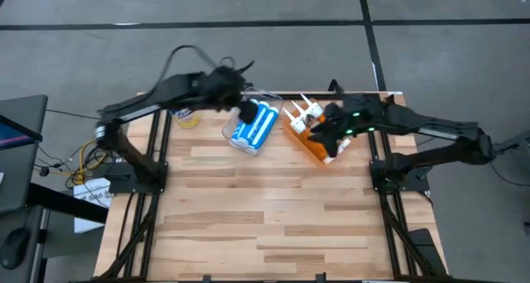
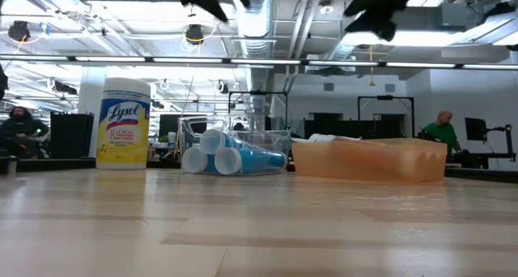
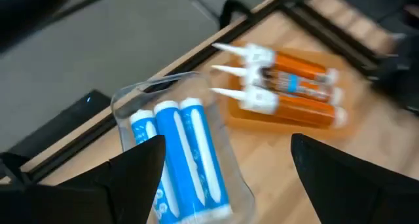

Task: Pick & place silicon tubes, Sealant and Lysol wipes
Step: Return to Home Position

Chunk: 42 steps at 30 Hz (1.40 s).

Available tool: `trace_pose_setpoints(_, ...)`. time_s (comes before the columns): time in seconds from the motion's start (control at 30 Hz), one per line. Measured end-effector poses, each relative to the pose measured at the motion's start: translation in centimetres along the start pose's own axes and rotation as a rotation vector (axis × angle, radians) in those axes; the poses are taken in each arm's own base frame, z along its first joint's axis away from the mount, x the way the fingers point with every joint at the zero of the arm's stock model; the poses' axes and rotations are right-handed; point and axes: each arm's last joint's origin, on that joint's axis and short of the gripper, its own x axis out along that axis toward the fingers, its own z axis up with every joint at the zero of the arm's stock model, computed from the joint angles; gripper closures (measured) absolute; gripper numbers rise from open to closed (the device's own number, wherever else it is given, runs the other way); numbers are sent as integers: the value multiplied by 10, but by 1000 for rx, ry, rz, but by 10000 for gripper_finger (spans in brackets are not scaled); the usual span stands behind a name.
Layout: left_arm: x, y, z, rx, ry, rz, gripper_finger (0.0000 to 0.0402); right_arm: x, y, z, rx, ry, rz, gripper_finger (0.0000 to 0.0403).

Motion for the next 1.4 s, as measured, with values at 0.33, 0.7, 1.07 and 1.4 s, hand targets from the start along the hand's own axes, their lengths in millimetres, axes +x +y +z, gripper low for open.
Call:
trace_pose_setpoints(0.33,-78,8,-92,-50,-141,-42,78,-71,-2,-42,-50,-147,-56,249)
trace_pose_setpoints(0.7,-45,22,-217,-173,-230,-204,78,-82,-12,-109,57,-164,42,249)
trace_pose_setpoints(1.07,-24,40,-252,-168,-250,-192,78,-99,-14,-139,-45,-473,293,249)
trace_pose_setpoints(1.4,-37,72,-242,-133,-345,-207,78,-100,-14,-149,-107,-537,387,249)
